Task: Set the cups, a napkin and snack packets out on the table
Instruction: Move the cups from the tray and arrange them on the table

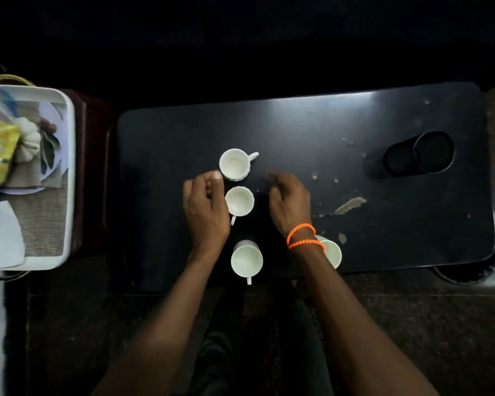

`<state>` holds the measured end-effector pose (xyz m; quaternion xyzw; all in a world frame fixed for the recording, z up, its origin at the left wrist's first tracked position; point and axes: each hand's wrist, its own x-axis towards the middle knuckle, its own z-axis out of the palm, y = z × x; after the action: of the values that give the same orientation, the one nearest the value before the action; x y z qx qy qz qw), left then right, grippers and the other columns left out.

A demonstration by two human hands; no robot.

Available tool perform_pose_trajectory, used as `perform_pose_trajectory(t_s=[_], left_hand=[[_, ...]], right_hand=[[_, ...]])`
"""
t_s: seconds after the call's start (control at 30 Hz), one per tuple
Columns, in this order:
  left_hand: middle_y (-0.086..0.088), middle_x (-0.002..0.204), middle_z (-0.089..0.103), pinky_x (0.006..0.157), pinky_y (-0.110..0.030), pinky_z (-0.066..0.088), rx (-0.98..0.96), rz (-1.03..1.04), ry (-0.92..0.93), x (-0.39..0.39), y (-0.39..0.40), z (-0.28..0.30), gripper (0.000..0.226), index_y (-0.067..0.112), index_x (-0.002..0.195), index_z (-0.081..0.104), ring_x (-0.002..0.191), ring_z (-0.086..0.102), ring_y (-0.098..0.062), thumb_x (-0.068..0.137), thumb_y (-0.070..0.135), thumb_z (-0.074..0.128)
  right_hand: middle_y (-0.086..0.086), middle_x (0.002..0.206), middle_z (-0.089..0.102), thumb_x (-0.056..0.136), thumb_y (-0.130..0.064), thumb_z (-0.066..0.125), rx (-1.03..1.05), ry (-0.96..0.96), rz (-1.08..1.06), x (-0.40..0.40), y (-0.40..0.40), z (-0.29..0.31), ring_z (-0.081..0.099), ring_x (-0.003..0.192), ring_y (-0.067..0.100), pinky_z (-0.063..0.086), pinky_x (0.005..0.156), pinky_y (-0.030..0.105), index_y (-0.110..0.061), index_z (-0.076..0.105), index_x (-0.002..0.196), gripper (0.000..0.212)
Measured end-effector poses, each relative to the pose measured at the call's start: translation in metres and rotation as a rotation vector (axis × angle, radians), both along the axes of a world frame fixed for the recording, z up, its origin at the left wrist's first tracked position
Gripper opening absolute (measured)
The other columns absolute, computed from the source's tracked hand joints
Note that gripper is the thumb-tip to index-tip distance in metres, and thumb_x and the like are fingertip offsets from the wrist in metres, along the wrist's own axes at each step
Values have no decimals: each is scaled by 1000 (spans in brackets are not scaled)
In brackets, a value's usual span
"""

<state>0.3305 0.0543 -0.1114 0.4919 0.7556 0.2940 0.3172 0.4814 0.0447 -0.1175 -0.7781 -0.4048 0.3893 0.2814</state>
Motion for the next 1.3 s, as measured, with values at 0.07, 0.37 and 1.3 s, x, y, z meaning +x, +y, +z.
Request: perform_pose_trajectory(t_s=[0.07, 0.37, 1.3], left_hand=[[-6, 106, 63, 81, -2, 33, -26, -19, -26, -2, 21, 0, 29, 9, 110, 72, 91, 54, 14, 108, 32, 53], [-8, 105, 79, 99, -50, 58, -444, -129, -263, 6, 102, -3, 65, 30, 83, 78, 106, 73, -31, 103, 71, 30], [-23, 97, 80, 101, -55, 56, -558, 45, -574, 120, 10, 4, 79, 22, 66, 72, 105, 75, -36, 72, 90, 31]], right_hand=[[13, 111, 77, 84, 2, 54, -83, 11, -87, 0, 18, -4, 71, 106, 29, 52, 98, 30, -9, 75, 112, 36], [11, 90, 77, 79, -11, 55, -231, 220, -194, -25, 64, -14, 71, 90, 32, 58, 88, 48, -17, 78, 92, 27], [8, 81, 76, 75, -44, 54, -266, 255, -614, 72, 16, 9, 71, 86, 32, 60, 83, 53, -20, 74, 61, 35]])
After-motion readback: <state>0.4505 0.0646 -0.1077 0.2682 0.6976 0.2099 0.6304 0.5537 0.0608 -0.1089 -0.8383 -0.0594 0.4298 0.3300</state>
